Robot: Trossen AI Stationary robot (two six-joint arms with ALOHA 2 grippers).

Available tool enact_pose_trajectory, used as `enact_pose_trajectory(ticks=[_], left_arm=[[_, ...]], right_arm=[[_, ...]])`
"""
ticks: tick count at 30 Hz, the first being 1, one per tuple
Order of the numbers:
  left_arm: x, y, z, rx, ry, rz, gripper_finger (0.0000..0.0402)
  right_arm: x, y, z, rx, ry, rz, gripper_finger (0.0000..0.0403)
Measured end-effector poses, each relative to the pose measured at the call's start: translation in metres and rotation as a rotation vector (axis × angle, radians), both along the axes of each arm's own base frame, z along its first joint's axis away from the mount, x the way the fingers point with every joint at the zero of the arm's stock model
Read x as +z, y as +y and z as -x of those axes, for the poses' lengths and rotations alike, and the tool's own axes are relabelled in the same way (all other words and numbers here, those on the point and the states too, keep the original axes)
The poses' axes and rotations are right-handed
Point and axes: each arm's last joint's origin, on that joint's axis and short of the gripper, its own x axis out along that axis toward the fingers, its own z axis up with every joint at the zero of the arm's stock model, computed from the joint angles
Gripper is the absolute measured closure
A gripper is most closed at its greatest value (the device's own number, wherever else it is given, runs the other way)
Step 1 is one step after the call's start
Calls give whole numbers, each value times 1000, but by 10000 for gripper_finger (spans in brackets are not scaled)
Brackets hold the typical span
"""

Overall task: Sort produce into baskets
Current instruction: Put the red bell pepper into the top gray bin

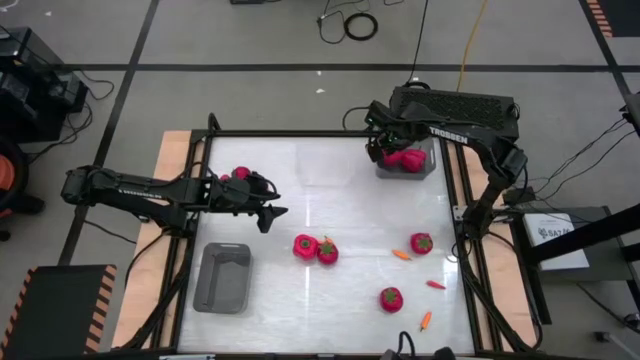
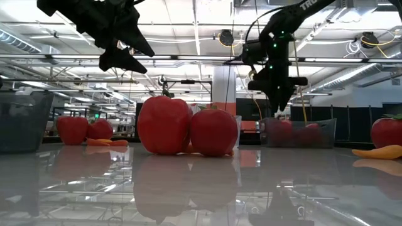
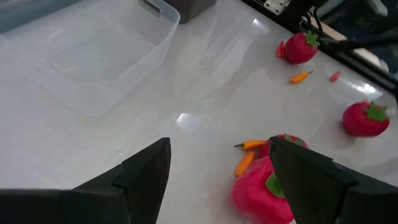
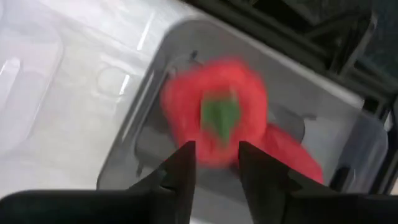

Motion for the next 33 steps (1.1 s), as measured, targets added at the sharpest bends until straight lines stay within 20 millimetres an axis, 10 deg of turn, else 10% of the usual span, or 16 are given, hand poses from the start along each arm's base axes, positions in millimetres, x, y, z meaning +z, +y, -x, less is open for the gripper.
enact_pose_trajectory(ticks=[8,18,33], left_arm=[[0,0,0,-88,29,-133,123],[-3,6,-3,-268,77,-322,123],[-15,7,-10,-465,106,-257,123]], right_arm=[[40,38,6,-92,-199,-37,267],[73,145,-37,-13,-551,-56,266],[26,326,-145,671,-1055,-47,266]])
